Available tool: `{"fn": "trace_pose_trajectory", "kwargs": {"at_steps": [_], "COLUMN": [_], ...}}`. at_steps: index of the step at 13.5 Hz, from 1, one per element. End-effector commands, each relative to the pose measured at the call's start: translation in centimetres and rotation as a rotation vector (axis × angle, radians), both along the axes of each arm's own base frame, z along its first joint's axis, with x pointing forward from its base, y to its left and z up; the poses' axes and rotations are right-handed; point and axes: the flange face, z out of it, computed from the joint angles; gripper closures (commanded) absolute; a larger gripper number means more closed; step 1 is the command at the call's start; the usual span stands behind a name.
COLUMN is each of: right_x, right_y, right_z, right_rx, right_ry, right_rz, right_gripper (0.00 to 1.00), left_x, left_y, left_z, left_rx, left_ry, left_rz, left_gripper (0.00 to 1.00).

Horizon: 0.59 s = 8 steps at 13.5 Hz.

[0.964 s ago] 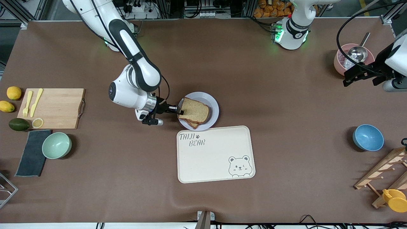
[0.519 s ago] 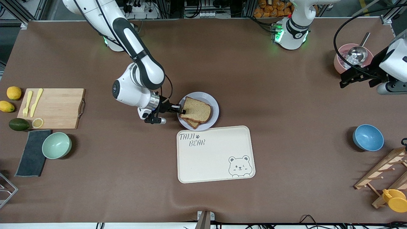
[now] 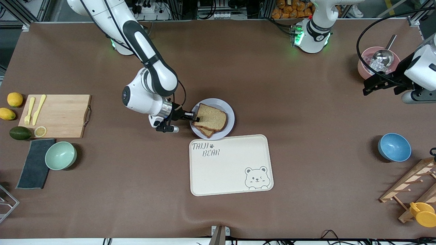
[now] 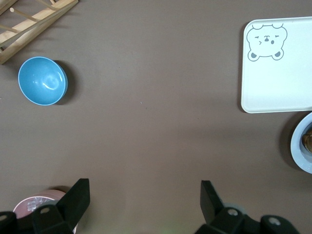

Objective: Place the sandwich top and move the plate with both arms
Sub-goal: 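Lower the bread slice onto the egg and open the right gripper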

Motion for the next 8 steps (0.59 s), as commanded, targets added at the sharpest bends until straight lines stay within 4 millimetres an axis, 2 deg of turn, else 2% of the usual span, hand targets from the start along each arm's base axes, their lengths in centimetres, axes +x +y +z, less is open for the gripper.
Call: {"fn": "trace_pose_trajectory", "kwargs": {"at_steps": [1,2,5,8], "right_x": [0.4,0.4,0.8,1.6], "right_y": [0.1,0.1,-0.2,-1.5], "right_z": [0.0,0.0,0.3,0.7], "right_rx": [0.008,0.007,0.014,0.012], "right_ry": [0.007,0.019,0.029,0.023], "right_rz": [-0.030,-0.047,-0.066,-0.081], "right_gripper": [0.59,0.50,0.45,0.39], "left_x": [0.0,0.0,0.1,0.3], "left_y": [0.2,0.0,-0.2,-0.4], "left_z": [0.3,0.2,0.2,0.1], "left_rx": [-0.010,-0.007,-0.005,-0.011], "left_ry": [-0.003,-0.003,-0.011,-0.014], "left_rz": [-0.001,-0.004,-0.009,-0.003], "left_gripper": [0.00,0.00,0.00,0.00]}}
